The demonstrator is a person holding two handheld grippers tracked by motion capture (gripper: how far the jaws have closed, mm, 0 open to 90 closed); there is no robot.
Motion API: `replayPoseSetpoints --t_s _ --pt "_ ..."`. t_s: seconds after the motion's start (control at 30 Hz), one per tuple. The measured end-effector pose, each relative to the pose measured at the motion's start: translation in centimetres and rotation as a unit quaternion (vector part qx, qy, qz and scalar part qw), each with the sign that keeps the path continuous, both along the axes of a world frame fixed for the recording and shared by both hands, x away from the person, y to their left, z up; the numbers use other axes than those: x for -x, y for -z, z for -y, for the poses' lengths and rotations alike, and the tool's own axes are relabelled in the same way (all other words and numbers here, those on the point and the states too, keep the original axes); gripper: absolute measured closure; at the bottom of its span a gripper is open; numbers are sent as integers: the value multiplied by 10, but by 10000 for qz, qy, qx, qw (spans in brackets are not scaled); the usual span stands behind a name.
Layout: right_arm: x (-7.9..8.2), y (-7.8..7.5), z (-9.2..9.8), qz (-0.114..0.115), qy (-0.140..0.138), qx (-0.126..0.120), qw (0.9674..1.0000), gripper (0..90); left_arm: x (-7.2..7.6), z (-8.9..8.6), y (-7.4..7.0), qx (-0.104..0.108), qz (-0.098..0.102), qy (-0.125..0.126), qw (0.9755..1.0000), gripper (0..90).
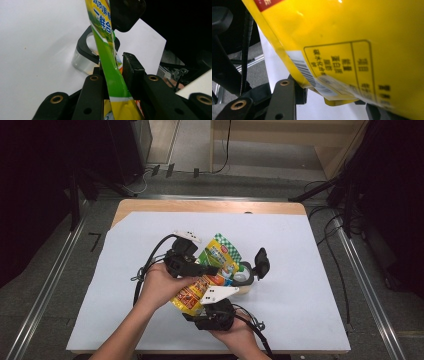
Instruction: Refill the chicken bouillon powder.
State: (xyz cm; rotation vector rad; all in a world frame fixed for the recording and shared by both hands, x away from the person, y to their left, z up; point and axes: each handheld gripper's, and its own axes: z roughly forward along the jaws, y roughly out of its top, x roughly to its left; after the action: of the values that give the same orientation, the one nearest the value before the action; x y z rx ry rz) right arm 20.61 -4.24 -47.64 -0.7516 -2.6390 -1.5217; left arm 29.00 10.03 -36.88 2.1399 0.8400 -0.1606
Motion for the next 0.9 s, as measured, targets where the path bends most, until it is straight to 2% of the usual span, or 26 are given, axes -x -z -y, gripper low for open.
replayPoseSetpoints --t_s 0.3,0.53,0.7,0.8,0.9 --pt "2 -2 -6 -52 74 -2 10000 572 0 5 1 -13 -48 -79 10000 776" --pt "4 -3 -8 -118 158 12 9998 571 -2 8 4 92 -201 -198 9996 763" --pt "6 -5 -9 64 197 115 9997 547 -5 8 5 158 -359 -345 9986 755" --pt "6 -6 -9 133 243 170 9995 579 -5 9 5 172 -408 -379 9983 751" --pt "5 -7 -7 62 226 111 9997 617 -5 9 4 148 -435 -429 9980 744"
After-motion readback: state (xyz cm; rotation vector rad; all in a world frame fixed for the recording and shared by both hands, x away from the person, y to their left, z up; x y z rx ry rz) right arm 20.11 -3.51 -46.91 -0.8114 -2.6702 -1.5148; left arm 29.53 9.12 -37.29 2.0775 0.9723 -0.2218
